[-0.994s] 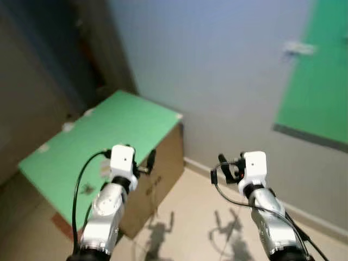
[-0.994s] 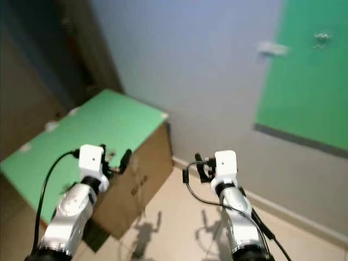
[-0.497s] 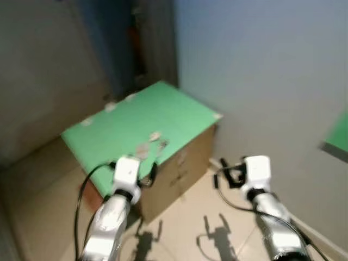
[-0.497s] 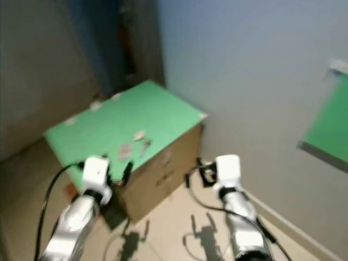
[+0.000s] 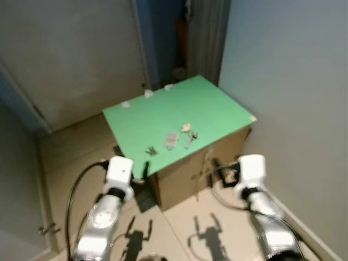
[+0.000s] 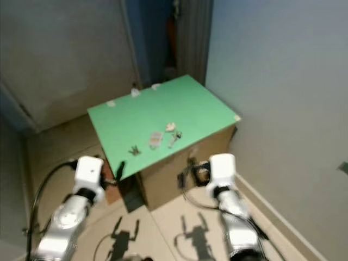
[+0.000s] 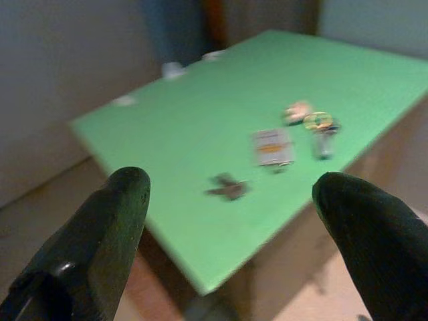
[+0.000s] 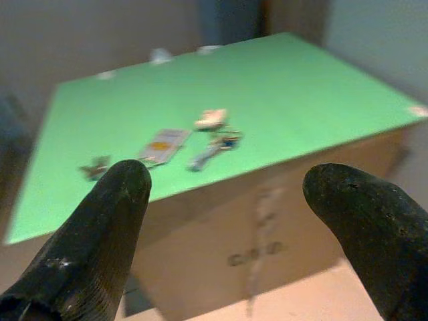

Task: Hang keys on a hook

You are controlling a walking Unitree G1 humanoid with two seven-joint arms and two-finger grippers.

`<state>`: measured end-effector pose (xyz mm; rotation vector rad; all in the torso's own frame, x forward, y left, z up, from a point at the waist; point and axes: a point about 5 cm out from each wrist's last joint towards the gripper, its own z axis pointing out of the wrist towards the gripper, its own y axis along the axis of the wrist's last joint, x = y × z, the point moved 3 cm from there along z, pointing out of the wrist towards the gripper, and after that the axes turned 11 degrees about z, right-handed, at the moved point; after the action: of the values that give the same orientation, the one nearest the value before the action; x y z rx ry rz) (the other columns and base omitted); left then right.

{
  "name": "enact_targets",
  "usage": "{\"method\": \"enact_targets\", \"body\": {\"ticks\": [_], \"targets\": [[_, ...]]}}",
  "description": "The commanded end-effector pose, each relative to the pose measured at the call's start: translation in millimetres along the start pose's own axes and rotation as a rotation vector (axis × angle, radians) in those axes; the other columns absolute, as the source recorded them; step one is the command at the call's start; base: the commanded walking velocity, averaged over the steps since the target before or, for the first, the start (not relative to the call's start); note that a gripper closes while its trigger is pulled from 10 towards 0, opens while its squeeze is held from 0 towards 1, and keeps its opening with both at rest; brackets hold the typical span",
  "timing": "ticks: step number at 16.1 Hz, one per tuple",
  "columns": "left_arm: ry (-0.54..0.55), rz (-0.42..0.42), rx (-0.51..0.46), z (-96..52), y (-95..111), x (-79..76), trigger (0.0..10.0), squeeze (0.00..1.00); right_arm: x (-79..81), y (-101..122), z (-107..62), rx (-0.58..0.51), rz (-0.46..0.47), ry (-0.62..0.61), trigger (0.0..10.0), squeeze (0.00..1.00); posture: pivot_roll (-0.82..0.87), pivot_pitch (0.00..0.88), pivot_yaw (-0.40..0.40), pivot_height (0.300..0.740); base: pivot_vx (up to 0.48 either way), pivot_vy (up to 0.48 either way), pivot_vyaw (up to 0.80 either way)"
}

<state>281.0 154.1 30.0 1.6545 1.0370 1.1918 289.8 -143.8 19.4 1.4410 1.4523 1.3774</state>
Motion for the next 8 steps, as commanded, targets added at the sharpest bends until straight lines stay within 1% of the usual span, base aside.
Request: {"method": "enact_targets", "body": {"ticks": [1, 3, 4, 5, 6, 7, 8], "targets": [[0.009, 0.000, 0.005, 0.7, 0.3, -0.7, 10.0, 0.00, -4.0, 1.7, -0.4, 0.007, -0.018, -0.004, 10.0, 1.00, -0.21, 0.018, 0.102, 0.740, 0.000, 0.000, 0.68], [0.009, -0.007, -0.004, 0.0, 1.7, -1.5, 10.0, 0.00, -3.8, 0.5, -0.9, 0.006, -0.013, -0.007, 10.0, 1.00, -0.21, 0.016, 0.102, 0.740, 0.000, 0.000, 0.68], [-0.001, -0.005, -0.005, -0.1, 1.9, -3.1, 10.0, 0.00, -4.1, -0.3, -0.9, 0.007, -0.010, -0.015, 10.0, 0.19, -0.21, 0.014, 0.103, 0.740, 0.000, 0.000, 0.00], [-0.006, -0.020, -0.003, -0.3, 2.0, -3.2, 10.0, 0.00, -3.4, -0.4, -0.6, 0.008, -0.008, -0.011, 10.0, 0.00, -0.21, 0.011, 0.103, 0.740, 0.281, 0.000, 0.00], [-0.006, -0.022, -0.006, -0.4, 2.4, -2.7, 10.0, 0.00, -3.1, -0.1, -0.4, 0.007, -0.008, -0.010, 10.0, 0.00, -0.21, 0.011, 0.103, 0.740, 0.281, 0.000, 0.00], [-0.004, 0.024, 0.009, 0.8, 1.1, 0.6, 10.0, 0.00, -3.6, 1.7, -0.1, -0.001, -0.013, -0.008, 10.0, 0.00, -0.21, 0.008, 0.102, 0.740, 0.469, 0.000, 0.00], [-0.001, 0.038, 0.012, 2.6, 1.4, 2.5, 10.0, 0.00, -3.8, 2.6, 0.1, -0.006, -0.017, -0.007, 10.0, 0.00, -0.21, 0.008, 0.104, 0.740, 0.480, 0.000, 0.00]]}}
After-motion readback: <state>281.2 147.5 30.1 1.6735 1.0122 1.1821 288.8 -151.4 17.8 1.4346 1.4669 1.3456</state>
